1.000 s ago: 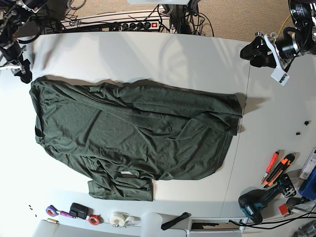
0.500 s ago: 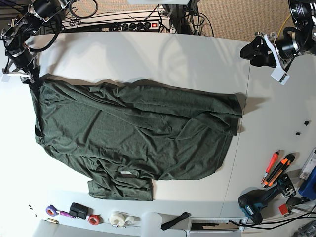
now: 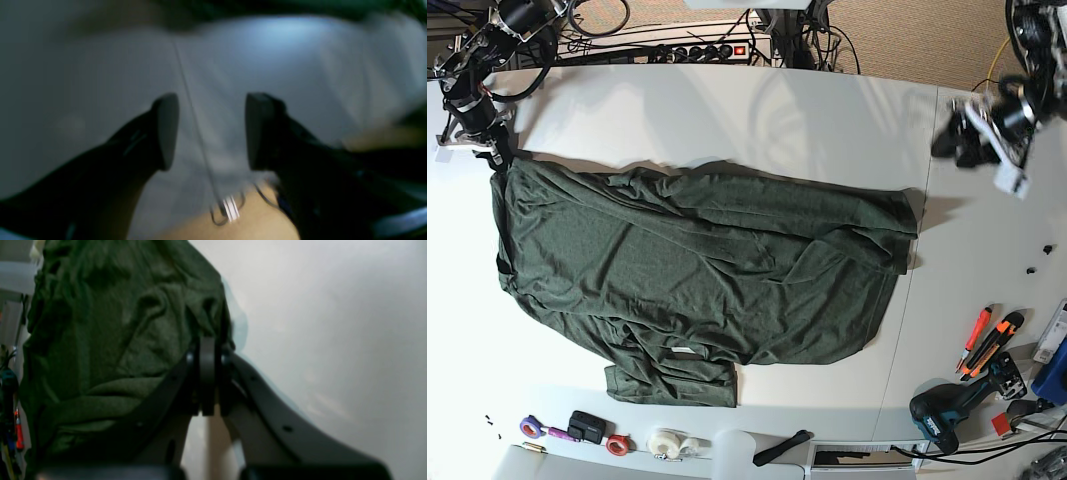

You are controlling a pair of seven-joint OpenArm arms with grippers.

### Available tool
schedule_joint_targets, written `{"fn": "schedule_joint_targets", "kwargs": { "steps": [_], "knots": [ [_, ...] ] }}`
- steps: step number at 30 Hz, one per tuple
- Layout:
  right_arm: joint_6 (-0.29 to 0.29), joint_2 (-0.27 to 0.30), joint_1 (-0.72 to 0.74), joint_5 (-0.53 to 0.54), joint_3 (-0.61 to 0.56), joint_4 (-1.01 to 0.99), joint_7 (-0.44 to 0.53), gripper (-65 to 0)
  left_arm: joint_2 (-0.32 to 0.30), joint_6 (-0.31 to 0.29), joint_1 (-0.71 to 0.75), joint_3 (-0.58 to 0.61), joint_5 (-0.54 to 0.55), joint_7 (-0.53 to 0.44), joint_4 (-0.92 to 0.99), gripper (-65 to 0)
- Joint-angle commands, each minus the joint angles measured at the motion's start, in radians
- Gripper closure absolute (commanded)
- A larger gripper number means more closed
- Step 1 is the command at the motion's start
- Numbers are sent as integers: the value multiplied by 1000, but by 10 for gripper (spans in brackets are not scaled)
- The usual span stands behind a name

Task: Layout the t-shirt on the table in an organized manner, then fold the t-shirt properly
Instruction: 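Grasp the shirt's two shoulder corners with both grippers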

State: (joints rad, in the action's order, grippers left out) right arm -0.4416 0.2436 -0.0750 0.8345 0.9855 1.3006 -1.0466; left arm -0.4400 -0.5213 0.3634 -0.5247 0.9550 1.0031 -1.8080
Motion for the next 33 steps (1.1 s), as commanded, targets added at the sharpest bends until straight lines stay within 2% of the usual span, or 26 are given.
{"fn": "schedule_joint_targets", "kwargs": {
  "steps": [1, 3, 7, 12, 15, 18, 22, 25, 27, 28, 29, 31, 32, 33],
  "knots": [
    [-11, 20, 6, 10, 2, 13, 7, 0, -17, 30, -38, 0, -1, -33, -11, -333],
    [-11, 20, 6, 10, 2, 13, 7, 0, -17, 62, -100, 14, -24, -22, 13, -333],
    [-12, 20, 6, 10, 2, 13, 3, 0, -17, 60, -212, 67, -7, 18, 145, -334],
    [-37, 20, 6, 10, 2, 13, -6, 0, -17, -2, -302, 156, 74, 70, 352, -430],
    [-37, 20, 5, 10, 2, 13, -11, 0, -14, -30, -311, 185, 138, 96, 387, -434],
    [-37, 20, 5, 13, 2, 13, -16, 0, 3, -31, -312, 198, 126, 81, 387, -434],
    [-37, 20, 6, 14, 2, 13, -19, 0, 35, -28, -314, 230, 17, 10, 387, -434],
    [-48, 20, 6, 14, 2, 13, -19, 0, 39, -1, -315, 267, -20, -35, 387, -430],
    [-75, 20, 6, 14, 2, 13, -19, 0, 39, 8, -320, 288, -38, -42, 387, -382],
    [-85, 20, 6, 15, 2, 13, -19, 0, 39, 9, -322, 294, -44, -42, 387, -335],
    [-92, 20, 6, 19, 2, 13, -19, 0, 39, 9, -323, 294, -44, -42, 387, -266],
    [-103, 20, 5, 27, 2, 13, -19, 0, 38, 8, -328, 292, -43, -43, 387, -67],
    [-105, 20, 6, 31, 2, 13, -19, 0, 38, 8, -330, 291, -43, -44, 387, 0],
    [-105, 21, 6, 33, 2, 13, -19, 0, 38, 4, -332, 291, -43, -44, 387, 0]
  ]
}}
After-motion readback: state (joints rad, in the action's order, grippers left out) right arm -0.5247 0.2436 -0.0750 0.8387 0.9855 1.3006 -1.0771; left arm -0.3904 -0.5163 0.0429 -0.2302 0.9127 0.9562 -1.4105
